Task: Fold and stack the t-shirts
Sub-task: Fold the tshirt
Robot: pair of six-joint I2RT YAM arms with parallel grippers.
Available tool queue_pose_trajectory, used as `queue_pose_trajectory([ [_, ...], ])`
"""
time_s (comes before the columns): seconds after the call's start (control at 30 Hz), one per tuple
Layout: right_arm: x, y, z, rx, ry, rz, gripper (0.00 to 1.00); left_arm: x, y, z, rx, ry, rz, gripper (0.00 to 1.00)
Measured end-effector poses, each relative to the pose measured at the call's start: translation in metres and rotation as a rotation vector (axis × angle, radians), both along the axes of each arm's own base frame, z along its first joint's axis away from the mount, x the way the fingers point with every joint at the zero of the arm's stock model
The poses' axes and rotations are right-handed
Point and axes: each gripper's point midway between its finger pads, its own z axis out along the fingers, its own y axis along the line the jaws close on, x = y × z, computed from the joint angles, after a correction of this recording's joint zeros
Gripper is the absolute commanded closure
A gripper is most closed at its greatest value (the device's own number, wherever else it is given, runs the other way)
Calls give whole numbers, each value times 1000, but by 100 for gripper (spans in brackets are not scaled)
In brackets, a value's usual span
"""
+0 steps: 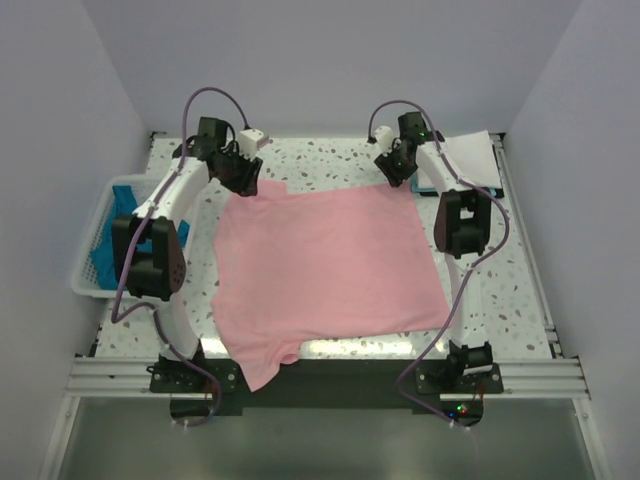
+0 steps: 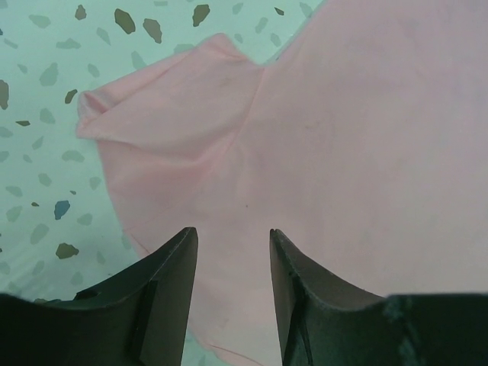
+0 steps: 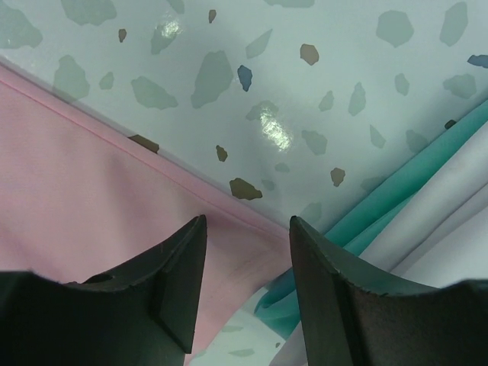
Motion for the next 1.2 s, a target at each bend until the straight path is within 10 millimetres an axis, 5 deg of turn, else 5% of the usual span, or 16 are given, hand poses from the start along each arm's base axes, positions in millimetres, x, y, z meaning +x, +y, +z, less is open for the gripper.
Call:
queue_pose_trajectory([
  [0.27, -1, -8, -14, -34, 18, 48, 57, 12, 6, -13, 5, 12, 31, 46],
  [0.47, -3, -8, -16, -46, 35, 89, 80, 39, 10, -25, 10, 6, 96, 44],
  [0.57, -5, -8, -17, -52, 41, 103, 100, 54, 17, -32, 26, 4, 146, 45],
  [0.87, -5, -10, -18, -67, 41, 128, 100, 83, 44, -57, 106, -12, 254, 53],
  [1.2, -6, -10, -18, -71, 36, 136, 100, 83, 55, -110, 138, 74, 267, 58],
])
